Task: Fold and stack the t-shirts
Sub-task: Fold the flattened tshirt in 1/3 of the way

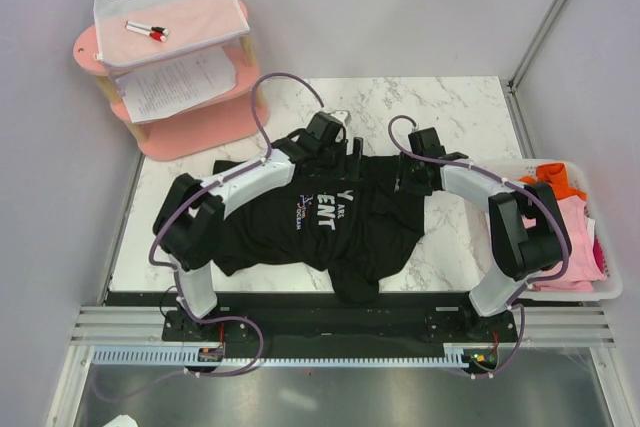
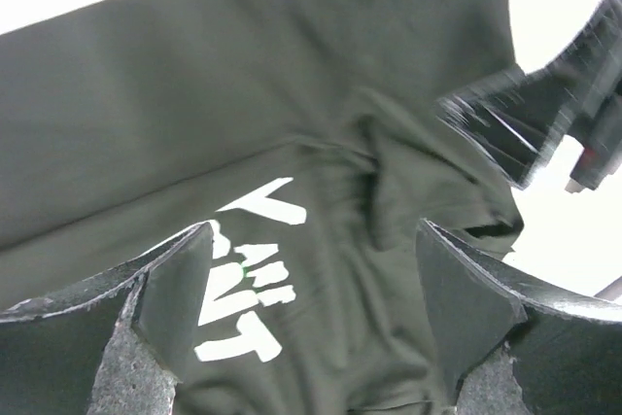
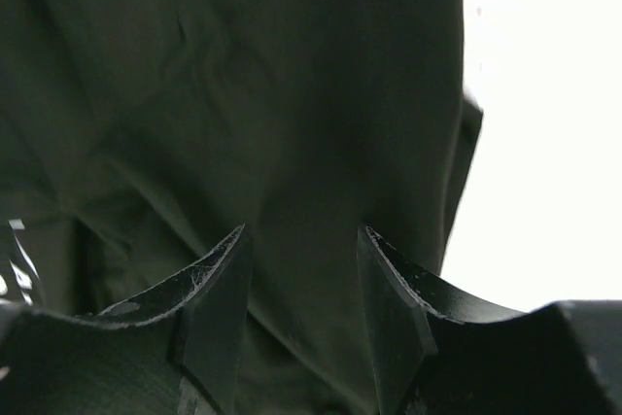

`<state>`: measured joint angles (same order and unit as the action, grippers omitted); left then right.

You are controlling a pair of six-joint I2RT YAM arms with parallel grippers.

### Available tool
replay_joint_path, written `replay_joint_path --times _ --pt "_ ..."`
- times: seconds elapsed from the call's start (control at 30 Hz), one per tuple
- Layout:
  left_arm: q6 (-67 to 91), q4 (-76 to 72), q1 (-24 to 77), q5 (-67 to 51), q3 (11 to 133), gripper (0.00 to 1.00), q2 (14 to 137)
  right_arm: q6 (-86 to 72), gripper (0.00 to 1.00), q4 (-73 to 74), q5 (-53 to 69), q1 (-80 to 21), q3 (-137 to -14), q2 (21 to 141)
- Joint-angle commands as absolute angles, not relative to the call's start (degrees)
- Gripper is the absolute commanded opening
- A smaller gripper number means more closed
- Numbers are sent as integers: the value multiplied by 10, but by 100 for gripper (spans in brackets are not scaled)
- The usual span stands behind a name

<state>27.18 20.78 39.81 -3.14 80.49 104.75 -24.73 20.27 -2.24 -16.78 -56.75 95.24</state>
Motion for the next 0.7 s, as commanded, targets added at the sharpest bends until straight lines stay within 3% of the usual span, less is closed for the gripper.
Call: replay_joint_path --times 0.0,0.07,0.2,0.5,0.67 --pt "302 141 418 -127 821 88 1090 -268 54 161 -41 -168 -598 972" --pt "316 115 423 -151 814 85 1101 -271 54 154 -41 -169 -598 975" --pt "327 104 436 -166 811 69 1122 -272 54 153 -48 -164 -601 985" --pt "334 92 468 -170 791 63 1135 -279 55 141 -43 -159 -600 1007" --pt "342 88 480 -159 795 53 1161 -280 55 139 -40 -156 -599 1012"
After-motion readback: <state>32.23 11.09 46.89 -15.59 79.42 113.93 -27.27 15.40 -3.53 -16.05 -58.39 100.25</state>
